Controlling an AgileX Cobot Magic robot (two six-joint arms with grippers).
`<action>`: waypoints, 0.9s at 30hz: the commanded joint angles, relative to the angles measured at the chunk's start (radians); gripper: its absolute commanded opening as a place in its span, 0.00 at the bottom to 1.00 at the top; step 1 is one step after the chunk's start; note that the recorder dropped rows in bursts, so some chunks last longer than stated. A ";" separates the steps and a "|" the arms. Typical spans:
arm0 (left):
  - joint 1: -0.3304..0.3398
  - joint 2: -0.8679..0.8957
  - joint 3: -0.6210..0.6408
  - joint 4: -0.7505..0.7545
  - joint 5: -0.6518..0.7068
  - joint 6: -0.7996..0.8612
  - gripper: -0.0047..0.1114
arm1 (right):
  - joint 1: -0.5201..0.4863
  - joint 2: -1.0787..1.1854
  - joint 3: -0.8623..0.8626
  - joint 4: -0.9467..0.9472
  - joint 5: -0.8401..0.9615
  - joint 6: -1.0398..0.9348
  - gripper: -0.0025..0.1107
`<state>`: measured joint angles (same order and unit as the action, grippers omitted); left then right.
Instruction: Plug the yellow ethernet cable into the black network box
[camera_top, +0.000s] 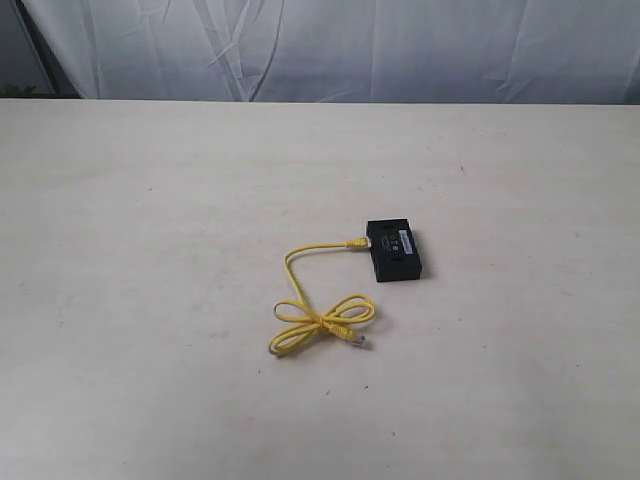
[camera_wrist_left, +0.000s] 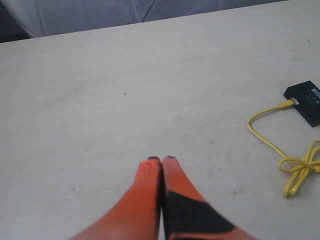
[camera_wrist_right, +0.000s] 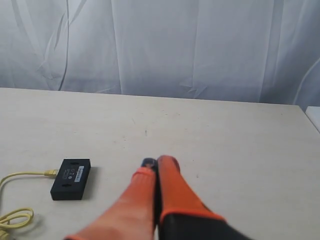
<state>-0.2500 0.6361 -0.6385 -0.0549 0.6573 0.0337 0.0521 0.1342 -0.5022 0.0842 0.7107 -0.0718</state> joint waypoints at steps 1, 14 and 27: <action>0.002 -0.008 0.004 -0.001 -0.007 -0.005 0.04 | -0.006 -0.003 0.002 -0.004 -0.010 -0.003 0.02; 0.002 -0.008 0.004 -0.001 -0.007 -0.005 0.04 | -0.006 -0.032 0.002 -0.004 -0.010 -0.003 0.02; 0.002 -0.008 0.004 -0.001 -0.007 -0.005 0.04 | -0.006 -0.134 0.054 -0.002 -0.016 -0.003 0.02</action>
<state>-0.2500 0.6361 -0.6385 -0.0549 0.6573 0.0337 0.0521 0.0052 -0.4807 0.0863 0.7084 -0.0718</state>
